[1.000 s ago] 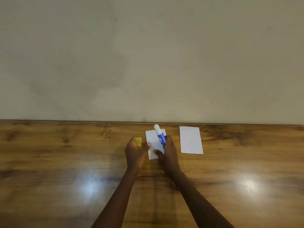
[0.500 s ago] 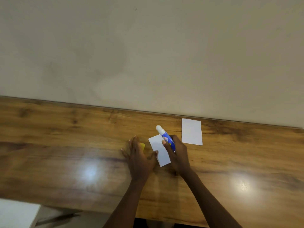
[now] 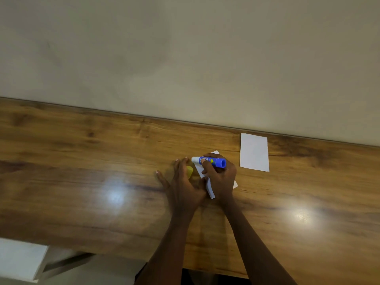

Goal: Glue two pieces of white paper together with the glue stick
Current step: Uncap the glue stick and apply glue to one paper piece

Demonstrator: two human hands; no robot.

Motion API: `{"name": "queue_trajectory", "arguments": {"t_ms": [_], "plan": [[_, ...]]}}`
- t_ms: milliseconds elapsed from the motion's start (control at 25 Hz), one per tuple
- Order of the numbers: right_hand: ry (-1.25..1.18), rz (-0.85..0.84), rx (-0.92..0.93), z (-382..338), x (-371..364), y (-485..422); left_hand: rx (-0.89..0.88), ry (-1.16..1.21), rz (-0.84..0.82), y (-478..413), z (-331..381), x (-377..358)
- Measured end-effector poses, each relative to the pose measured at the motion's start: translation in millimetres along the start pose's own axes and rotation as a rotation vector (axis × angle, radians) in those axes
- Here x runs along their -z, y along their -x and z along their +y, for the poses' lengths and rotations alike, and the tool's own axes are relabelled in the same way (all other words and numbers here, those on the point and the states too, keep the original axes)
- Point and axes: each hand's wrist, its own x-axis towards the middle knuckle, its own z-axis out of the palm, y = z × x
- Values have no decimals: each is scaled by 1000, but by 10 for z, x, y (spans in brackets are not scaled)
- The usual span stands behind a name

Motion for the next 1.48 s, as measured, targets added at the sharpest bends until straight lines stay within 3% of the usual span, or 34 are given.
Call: {"name": "queue_trajectory", "arguments": {"t_ms": [640,1200,1320,1400,1480], "plan": [[359,24,84,15,172,-159,21,5,9,4,13,2],[394,104,28,-58,358,-296,50,-25,-6,5,30,5],[332,141,101,-59,359,-103,46,-37,-5,10,24,-7],[459,129,179,9,334,85,44,-40,-4,10,18,-10],[683,10,160,78,277,222,36,-41,-2,7,15,-11]]}}
